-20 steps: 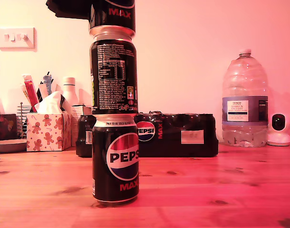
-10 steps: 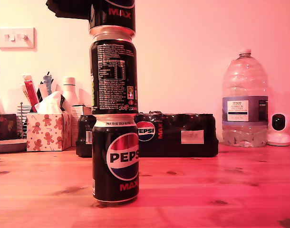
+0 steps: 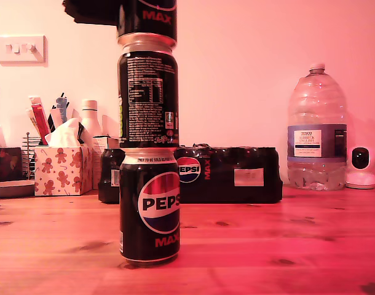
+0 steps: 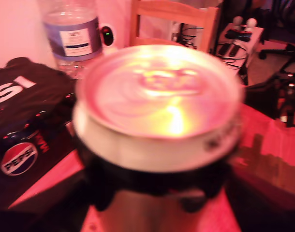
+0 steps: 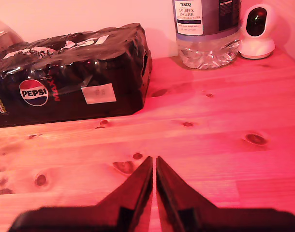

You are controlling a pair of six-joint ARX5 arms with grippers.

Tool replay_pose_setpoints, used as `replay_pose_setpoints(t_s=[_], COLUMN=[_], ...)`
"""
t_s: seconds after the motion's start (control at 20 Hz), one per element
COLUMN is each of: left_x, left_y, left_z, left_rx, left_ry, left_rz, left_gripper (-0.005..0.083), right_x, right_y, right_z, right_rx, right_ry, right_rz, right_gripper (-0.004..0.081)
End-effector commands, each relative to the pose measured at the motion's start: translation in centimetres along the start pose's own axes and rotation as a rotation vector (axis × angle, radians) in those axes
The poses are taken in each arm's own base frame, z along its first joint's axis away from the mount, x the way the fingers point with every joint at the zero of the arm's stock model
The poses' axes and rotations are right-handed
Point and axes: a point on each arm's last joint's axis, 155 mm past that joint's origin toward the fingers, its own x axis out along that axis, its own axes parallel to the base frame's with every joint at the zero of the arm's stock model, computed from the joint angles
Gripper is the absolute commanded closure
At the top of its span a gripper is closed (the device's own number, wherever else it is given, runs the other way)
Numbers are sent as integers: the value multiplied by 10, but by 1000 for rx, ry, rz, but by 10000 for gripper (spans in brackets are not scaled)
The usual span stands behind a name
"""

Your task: Stack up the Pepsi cans on top of each other

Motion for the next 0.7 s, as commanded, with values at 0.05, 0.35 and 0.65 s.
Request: replay_pose_setpoints(t_s=[0.05, 0.35, 0.65], left_x=[1, 1, -1], left_y=[-2, 4, 10], left_z=[6, 11, 26], left_rx=[16, 22, 30], left_ry=[-15, -31, -89], left_rz=[-5, 26, 55], left_gripper=[-15, -16, -17], right_x=[0, 0, 0], right_y=[-1, -1, -1], right_z=[-5, -5, -5], right_rx=[3, 3, 3], right_ry=[8, 8, 7], right_rz=[-1, -1, -1], right_gripper=[783, 783, 783])
